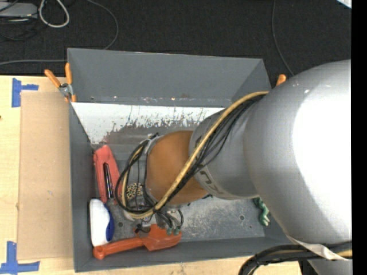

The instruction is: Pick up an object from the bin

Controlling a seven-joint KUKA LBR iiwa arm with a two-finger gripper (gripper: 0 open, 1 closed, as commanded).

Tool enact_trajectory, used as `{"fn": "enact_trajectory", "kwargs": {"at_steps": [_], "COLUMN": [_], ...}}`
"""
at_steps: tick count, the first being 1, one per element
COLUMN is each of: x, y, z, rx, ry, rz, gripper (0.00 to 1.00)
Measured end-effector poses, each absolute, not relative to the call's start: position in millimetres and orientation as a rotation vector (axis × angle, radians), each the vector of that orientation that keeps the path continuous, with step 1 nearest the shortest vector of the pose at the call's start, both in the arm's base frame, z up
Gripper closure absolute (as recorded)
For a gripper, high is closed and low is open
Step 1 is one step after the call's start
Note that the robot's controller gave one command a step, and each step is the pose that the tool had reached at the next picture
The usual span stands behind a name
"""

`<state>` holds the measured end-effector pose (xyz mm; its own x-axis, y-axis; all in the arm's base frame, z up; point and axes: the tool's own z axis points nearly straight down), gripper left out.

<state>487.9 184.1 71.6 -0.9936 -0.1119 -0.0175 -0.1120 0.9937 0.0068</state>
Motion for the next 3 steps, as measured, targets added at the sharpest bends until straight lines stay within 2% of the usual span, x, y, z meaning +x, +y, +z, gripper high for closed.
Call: {"fn": "enact_trajectory", "kwargs": {"at_steps": [2, 3], "x": [487.9, 492.2], "y": [184.2, 184.4], "z": [71.6, 72.4], "rx": [-0.173, -0.17], "ry": [3.12, 3.102], "rz": [0.012, 0.017], "gripper": [1.0, 0.0]}}
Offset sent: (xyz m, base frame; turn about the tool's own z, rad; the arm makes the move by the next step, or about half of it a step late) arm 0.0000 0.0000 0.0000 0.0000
